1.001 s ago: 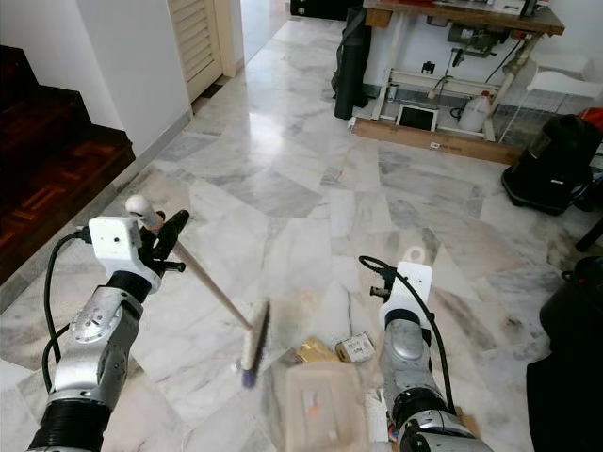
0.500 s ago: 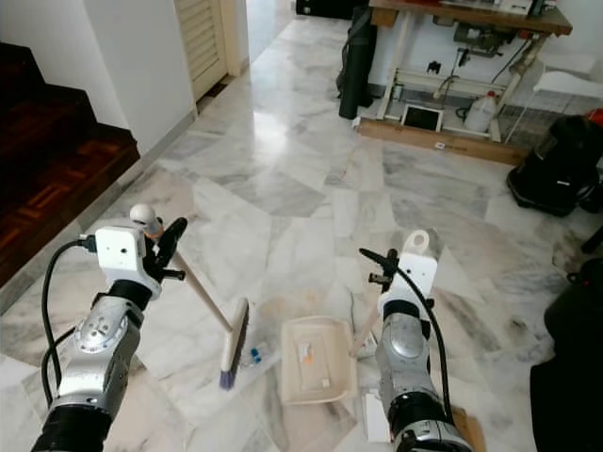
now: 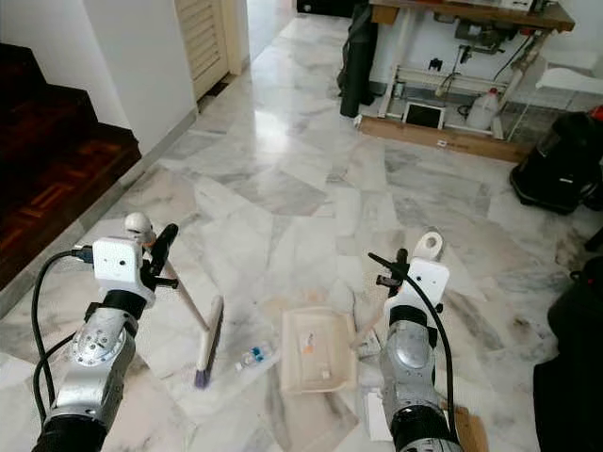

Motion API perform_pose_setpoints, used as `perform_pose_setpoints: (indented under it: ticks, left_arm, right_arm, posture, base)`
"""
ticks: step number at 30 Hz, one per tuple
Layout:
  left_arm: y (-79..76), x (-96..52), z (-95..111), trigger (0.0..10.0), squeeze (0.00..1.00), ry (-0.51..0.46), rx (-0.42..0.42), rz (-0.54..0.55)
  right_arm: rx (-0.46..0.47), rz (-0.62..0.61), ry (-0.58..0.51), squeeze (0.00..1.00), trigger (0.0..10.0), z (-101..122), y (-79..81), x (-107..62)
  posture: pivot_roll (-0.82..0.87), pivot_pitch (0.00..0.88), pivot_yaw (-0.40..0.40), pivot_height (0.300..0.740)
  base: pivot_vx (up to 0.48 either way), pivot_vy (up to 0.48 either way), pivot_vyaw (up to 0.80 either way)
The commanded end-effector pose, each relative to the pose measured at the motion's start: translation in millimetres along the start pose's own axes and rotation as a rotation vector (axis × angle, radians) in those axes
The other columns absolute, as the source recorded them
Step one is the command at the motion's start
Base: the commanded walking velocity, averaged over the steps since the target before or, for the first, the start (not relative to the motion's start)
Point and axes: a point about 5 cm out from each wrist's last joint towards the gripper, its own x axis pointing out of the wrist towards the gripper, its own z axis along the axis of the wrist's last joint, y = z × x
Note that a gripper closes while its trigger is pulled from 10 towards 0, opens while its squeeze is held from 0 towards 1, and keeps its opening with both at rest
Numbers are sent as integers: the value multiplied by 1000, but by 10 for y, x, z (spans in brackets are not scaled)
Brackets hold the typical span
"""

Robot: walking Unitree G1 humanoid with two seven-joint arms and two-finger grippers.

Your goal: Sweep floor

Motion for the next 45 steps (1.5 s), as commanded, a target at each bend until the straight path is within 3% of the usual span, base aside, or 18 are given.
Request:
perform_pose_setpoints:
  ticks: [1, 27, 45]
  left_arm:
    - [-54, 37, 70, 10000, 0, -53, 14, -17]
    - [-252, -3, 27, 10000, 0, -64, 24, -76]
    - [-195, 49, 90, 10000, 0, -91, 43, -30]
  right_arm:
    - [44, -25, -59, 0, 10000, 117, -9, 29]
    - [60, -22, -105, 0, 10000, 248, 16, 51]
    - [45, 4, -95, 0, 10000, 258, 71, 28]
  posture:
    - [81, 0, -18, 740]
    - [73, 0, -24, 740]
    - [79, 0, -34, 740]
  base:
    - [0, 0, 0]
    - [0, 0, 0]
    - [0, 0, 0]
